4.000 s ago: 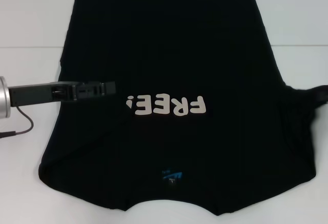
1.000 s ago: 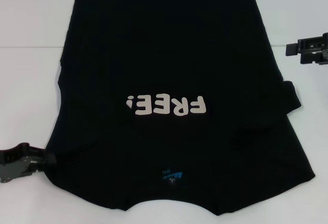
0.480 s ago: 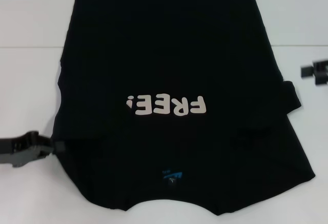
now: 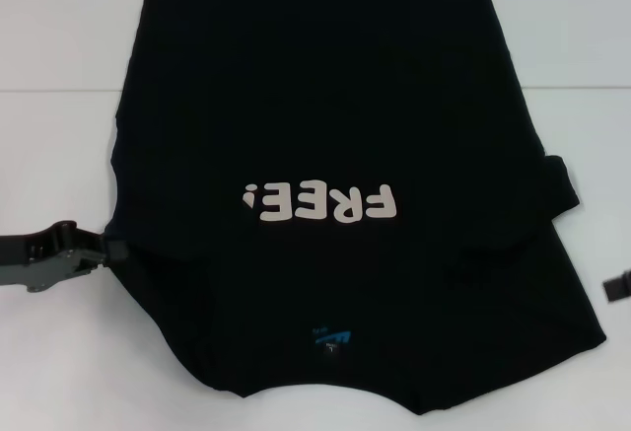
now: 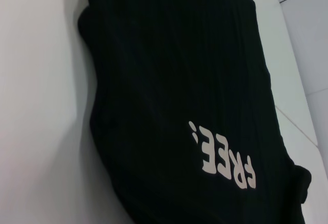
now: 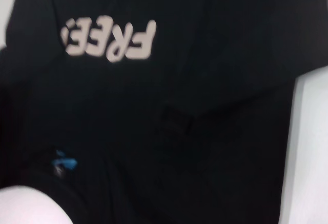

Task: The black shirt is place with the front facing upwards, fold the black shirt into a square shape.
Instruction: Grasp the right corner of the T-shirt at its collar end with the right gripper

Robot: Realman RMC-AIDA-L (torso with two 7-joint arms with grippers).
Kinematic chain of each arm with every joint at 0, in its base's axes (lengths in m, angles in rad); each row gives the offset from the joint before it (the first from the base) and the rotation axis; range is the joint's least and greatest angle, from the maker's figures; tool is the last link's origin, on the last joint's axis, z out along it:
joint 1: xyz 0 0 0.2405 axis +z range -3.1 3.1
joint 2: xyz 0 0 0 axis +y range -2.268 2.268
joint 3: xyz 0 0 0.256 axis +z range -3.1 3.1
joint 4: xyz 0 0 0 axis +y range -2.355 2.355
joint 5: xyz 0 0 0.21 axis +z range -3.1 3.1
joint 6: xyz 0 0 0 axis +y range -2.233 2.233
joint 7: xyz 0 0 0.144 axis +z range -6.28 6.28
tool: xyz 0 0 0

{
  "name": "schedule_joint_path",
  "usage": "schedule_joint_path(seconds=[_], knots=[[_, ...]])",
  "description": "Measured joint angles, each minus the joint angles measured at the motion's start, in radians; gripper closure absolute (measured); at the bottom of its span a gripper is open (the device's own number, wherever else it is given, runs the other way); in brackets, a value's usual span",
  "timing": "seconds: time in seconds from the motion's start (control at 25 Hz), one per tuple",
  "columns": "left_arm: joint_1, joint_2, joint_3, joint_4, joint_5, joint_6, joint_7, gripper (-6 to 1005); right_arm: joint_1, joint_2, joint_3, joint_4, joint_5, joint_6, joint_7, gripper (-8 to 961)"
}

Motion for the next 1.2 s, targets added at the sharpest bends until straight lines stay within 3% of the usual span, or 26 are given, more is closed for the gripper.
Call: schedule_joint_path(seconds=[0.16, 0.28, 1.2], knots=[[-0.010, 0.003, 0.000, -0.001, -0.001, -0.007, -0.008, 974, 0.008, 0.054, -0.006, 0.000, -0.086, 0.049, -0.032, 346], [-0.013, 0.004, 0.000, -0.001, -0.002, -0.007, -0.011, 974, 0.014, 0.075, -0.010, -0.001, -0.120, 0.083, -0.030, 350], [-0.007, 0.003, 0.000, -0.001, -0.003, -0.016, -0.018, 973, 0.034, 0.118, -0.073, 0.012, -0.134, 0.168, -0.020, 377]])
